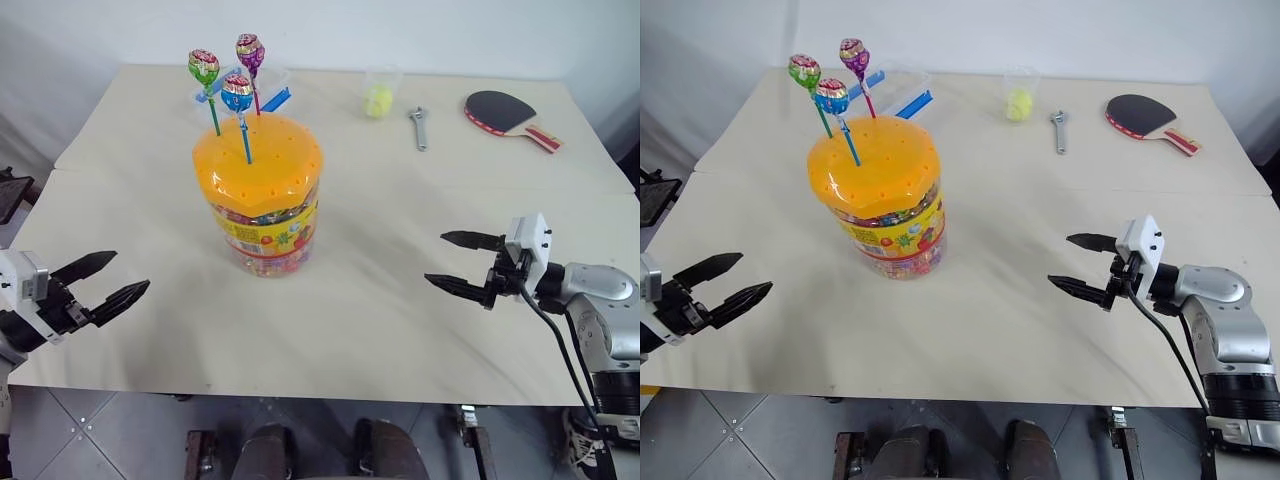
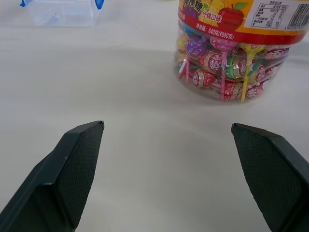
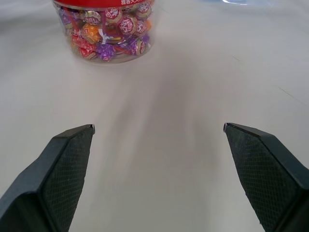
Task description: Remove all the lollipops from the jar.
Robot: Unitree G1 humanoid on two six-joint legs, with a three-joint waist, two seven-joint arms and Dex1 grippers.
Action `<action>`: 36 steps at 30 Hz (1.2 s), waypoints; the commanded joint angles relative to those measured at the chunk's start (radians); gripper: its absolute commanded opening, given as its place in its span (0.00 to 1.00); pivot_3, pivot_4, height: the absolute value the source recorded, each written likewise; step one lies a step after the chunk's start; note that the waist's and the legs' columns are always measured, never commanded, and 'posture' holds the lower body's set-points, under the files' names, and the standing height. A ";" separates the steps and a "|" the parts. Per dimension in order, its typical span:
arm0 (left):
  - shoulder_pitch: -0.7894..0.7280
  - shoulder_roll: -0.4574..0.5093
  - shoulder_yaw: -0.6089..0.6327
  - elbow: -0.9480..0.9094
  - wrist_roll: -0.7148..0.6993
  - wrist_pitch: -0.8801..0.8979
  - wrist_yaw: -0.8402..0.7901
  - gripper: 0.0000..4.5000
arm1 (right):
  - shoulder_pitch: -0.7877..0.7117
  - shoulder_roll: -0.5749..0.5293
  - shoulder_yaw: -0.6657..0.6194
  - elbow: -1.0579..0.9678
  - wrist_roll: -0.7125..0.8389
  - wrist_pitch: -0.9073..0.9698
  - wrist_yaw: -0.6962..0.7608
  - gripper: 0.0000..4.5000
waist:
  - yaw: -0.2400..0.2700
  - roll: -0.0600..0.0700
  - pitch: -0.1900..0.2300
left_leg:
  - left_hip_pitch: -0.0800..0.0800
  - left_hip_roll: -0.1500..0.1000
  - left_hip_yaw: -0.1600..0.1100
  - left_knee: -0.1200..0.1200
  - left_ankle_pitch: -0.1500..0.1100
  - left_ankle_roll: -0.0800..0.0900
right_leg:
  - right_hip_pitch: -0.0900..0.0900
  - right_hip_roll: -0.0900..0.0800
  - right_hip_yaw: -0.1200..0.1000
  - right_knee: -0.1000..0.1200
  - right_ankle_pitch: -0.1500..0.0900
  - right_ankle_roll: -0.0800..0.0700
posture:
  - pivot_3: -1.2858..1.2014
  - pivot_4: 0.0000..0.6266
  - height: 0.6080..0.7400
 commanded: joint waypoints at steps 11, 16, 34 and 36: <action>0.049 0.086 0.136 -0.252 -0.126 0.242 0.054 1.00 | -0.083 -0.017 -0.023 0.028 0.024 -0.011 0.032 1.00 | -0.001 0.000 0.000 | 0.000 0.000 -0.001 0.002 0.000 0.000 | 0.000 -0.001 0.001 0.002 0.000 0.000 | 0.52 0.24 1.00; -0.041 0.173 0.162 -0.237 -0.149 0.240 -0.005 1.00 | -0.110 -0.043 -0.026 -0.064 0.115 0.088 0.102 1.00 | 0.001 0.000 0.000 | -0.001 0.000 -0.001 0.003 0.000 0.000 | 0.000 -0.001 0.001 0.002 0.000 0.000 | 0.52 0.24 1.00; -0.866 0.048 -0.348 0.130 -0.018 0.142 -0.143 1.00 | -0.276 0.027 -0.044 -0.232 0.273 0.189 0.005 1.00 | 0.000 -0.002 -0.001 | -0.001 -0.002 -0.001 0.005 0.000 0.001 | 0.000 0.000 0.000 0.005 0.000 0.000 | 0.52 0.24 1.00; -0.934 0.014 -0.378 0.205 0.012 0.108 -0.162 1.00 | -0.261 0.023 -0.040 -0.240 0.262 0.181 0.002 1.00 | -0.001 -0.002 -0.001 | -0.001 -0.002 -0.001 0.005 0.000 0.001 | -0.001 0.000 0.000 0.005 0.000 0.000 | 0.52 0.24 1.00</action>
